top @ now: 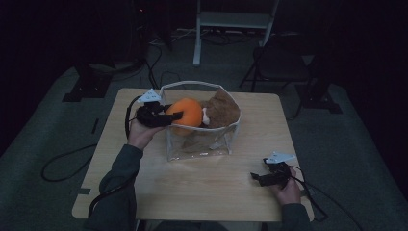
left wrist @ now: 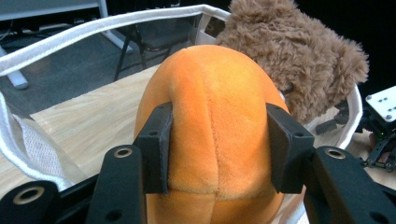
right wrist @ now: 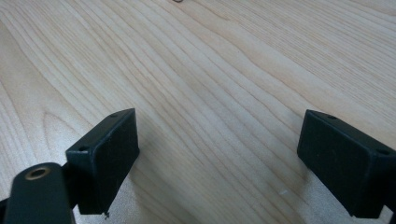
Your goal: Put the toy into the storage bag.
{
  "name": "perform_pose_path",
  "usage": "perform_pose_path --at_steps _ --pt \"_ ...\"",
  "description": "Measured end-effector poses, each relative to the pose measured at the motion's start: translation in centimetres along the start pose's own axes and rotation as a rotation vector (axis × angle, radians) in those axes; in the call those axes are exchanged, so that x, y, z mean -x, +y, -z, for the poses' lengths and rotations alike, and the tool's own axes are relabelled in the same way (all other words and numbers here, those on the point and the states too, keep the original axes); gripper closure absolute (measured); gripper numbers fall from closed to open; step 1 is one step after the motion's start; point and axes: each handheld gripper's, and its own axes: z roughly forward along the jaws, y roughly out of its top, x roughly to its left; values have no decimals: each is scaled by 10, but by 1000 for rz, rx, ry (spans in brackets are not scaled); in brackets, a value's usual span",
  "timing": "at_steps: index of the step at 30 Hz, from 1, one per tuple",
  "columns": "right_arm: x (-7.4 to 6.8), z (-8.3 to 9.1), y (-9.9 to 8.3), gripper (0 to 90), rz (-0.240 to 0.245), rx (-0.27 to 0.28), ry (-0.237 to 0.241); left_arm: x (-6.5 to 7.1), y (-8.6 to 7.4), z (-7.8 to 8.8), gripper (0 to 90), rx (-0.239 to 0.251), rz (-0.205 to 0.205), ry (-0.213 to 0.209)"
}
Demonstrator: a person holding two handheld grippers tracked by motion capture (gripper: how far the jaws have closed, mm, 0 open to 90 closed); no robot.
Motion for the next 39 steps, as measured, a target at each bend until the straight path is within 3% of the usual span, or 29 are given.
perform_pose_path --at_steps 6,10,20,24,29,39 --pt "0 0 0 119 0 0 0 -1 -1 -1 481 -4 9 -1" --pt "0 0 0 119 0 0 0 -2 -1 -2 422 1 27 3" --pt "0 0 0 118 0 1 0 2 -3 -7 330 -2 23 31" --pt "0 0 0 118 0 0 0 2 -2 -2 331 33 35 22" --pt "0 0 0 119 0 0 0 0 -1 3 388 28 34 34" --pt "0 0 0 119 0 0 0 -1 -1 9 395 57 46 25"
